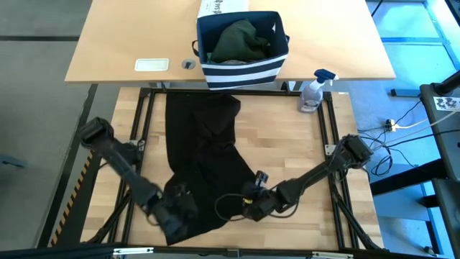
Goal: Fold Laundry from Bin
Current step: Fold the black shirt
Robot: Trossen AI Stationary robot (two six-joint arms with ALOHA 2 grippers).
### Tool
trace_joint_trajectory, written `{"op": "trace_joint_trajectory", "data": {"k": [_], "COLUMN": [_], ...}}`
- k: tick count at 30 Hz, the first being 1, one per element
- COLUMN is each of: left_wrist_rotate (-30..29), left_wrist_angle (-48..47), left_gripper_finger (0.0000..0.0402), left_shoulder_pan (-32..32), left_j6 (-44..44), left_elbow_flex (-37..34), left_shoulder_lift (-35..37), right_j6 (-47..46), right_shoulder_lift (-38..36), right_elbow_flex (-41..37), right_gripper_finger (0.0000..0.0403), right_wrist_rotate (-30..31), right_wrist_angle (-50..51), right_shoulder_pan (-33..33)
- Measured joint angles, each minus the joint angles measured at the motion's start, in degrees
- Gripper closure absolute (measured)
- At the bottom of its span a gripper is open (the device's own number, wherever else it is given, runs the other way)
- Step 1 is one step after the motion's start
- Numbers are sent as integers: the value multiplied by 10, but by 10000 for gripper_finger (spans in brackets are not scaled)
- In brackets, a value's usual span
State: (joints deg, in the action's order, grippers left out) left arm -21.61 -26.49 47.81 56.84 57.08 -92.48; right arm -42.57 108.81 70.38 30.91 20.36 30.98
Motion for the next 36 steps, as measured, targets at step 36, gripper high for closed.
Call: {"op": "trace_joint_trajectory", "data": {"k": [36], "left_wrist_rotate": [169], "left_wrist_angle": [-166], "left_gripper_finger": [207], "left_shoulder_pan": [93], "left_j6": [63], "left_elbow_flex": [0], "left_shoulder_lift": [-39], "right_j6": [41], "right_shoulder_lift": [0], "right_elbow_flex": [0], "right_gripper_finger": [174], "right_wrist_rotate": [1], "right_wrist_angle": [-31], "right_shoulder_pan": [-7]}}
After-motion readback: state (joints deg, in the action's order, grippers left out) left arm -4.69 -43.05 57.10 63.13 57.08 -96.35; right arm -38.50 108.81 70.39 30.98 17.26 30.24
